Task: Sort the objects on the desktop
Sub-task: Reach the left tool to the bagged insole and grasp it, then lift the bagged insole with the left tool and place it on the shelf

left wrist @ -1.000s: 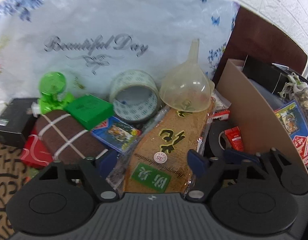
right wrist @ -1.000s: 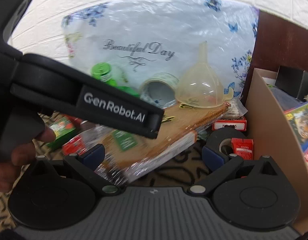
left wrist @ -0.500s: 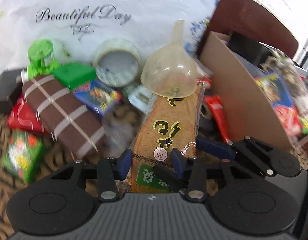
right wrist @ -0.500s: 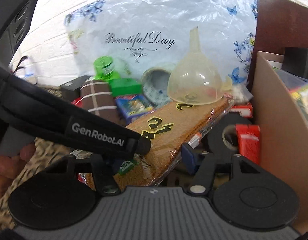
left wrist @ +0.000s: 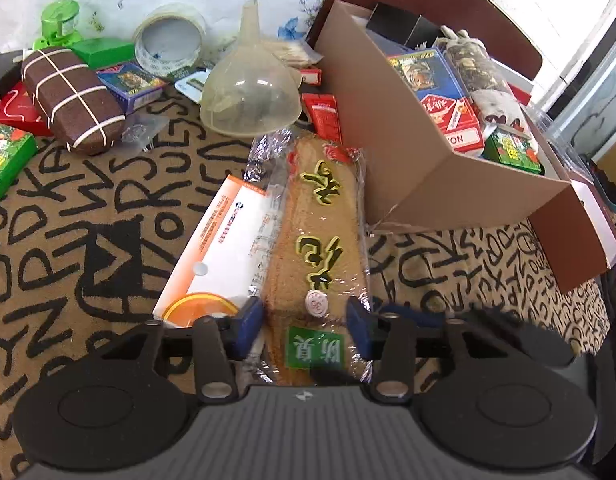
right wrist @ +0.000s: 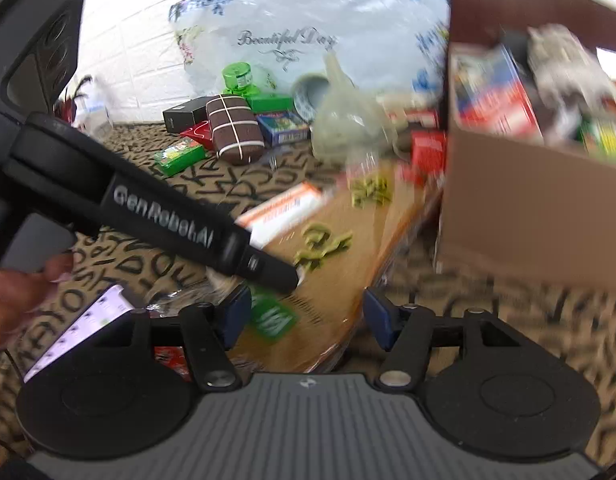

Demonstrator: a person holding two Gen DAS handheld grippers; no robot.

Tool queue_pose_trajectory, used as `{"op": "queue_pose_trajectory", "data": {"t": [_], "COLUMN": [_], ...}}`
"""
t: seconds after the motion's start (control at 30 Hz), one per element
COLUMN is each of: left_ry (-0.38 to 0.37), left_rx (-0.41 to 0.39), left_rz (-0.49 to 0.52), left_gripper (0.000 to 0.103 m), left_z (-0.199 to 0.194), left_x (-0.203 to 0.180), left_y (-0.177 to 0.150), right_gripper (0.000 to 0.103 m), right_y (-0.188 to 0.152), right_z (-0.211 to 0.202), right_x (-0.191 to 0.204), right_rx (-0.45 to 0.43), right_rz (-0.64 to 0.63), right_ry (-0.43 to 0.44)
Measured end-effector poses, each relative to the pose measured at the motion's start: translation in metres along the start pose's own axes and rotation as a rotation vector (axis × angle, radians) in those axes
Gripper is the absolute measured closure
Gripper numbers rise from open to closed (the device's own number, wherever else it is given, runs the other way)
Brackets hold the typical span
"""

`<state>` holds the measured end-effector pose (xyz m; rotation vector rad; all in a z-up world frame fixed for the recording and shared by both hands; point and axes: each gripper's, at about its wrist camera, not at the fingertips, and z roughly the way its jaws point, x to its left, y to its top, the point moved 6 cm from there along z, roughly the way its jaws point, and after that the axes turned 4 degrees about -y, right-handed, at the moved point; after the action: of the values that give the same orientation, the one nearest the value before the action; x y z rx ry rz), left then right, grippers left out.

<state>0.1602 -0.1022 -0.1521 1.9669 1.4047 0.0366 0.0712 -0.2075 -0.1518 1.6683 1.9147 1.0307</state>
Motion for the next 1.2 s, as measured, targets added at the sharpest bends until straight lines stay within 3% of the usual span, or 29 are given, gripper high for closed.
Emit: {"op": "queue_pose_trajectory", "data": {"t": [0.03,0.2,0.27,0.3,0.33,0.37,0.5,0.67,0.83,1.0,1.2], "left_ry": [0.001,0.057,0.083,0.109,0.158,0.192,0.149,0.142,0.078,-0.001,-0.066], "left_rx": [-0.002,-0.042,-0.052,-0.051,-0.053,-0.058,-0.072,-0.207,-0.368,-0.440,-0.461], "left_rz": [0.012,0.093,0.134,0.163,0.199,0.217,0.103,0.067,0.077,0.117,0.111], "left_gripper": [0.037,0.028,0.033,0.036,0.050,0.056,0.066,0.066,0.068,0.069,0.069], "left_z": [0.001,0.009,0.011,0.010,0.009,0.007,-0.016,-0.067,-0.108,-0.093,-0.054], "left_x": [-0.001,-0.010,-0.013,-0.015,-0.017,-0.017,-0.007,-0.022,-0.055,-0.096,-0.134], "left_y": [0.000,0.000,-0.004,-0.006,-0.008,-0.010,-0.015,-0.012,0.018,0.066,0.116], "right_gripper": [0.031,0.029,0.030,0.036,0.038,0.038,0.052,0.053,0.053,0.053,0.053], "right_y": [-0.002,-0.007,-0.007,-0.006,-0.005,-0.005,0.000,0.016,0.049,0.088,0.128], "right_z": [0.002,0.013,0.017,0.020,0.022,0.022,0.001,-0.036,-0.085,-0.110,-0.112], "right_x": [-0.002,-0.009,-0.004,0.000,0.002,0.003,0.005,0.026,0.027,-0.011,-0.074], "right_rx": [0.015,0.005,-0.008,-0.012,-0.011,-0.009,-0.026,-0.144,-0.327,-0.447,-0.503], "right_rz": [0.033,0.102,0.084,0.079,0.090,0.098,0.072,-0.050,-0.093,-0.093,-0.054], "right_ry": [0.001,0.023,0.044,0.066,0.079,0.071,0.049,0.039,0.023,-0.074,-0.155]}}
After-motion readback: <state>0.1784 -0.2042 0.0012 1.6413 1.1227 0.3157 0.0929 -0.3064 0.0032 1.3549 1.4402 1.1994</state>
